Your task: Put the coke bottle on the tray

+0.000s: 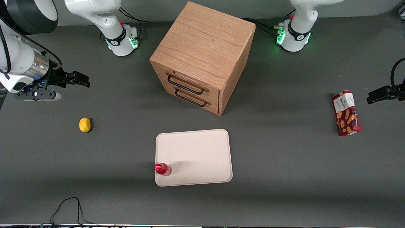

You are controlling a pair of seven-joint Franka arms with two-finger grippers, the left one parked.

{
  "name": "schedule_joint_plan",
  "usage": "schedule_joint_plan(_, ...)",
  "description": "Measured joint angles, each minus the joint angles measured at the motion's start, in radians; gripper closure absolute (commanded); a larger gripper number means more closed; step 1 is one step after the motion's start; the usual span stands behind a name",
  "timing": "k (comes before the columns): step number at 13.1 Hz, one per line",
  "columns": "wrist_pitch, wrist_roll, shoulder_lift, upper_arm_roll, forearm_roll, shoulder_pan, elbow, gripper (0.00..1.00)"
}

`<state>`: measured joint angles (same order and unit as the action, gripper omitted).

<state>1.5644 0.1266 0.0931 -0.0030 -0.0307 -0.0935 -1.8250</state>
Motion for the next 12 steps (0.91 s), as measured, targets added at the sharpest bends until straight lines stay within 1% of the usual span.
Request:
schedule_joint_plan(2, 0.005, 0.0, 0.0, -0.01, 0.0, -0.008, 0.002, 0.0)
schedule_joint_plan(4, 0.005, 0.0, 0.0, -0.057, 0.0, -0.043, 0.008, 0.0)
schedule_joint_plan(6, -0.019, -0.004, 0.001, -0.078, 0.0, -0.052, 0.036, 0.0)
schedule_joint_plan(10, -0.1, -0.075, -0.014, -0.069, -0.003, -0.023, 0.115, 0.0)
schedule_joint_plan(11, -0.102, -0.075, -0.02, -0.057, -0.016, -0.007, 0.122, 0.0)
schedule_joint_plan(12, -0.102, -0.074, -0.025, -0.048, -0.043, 0.01, 0.126, 0.0)
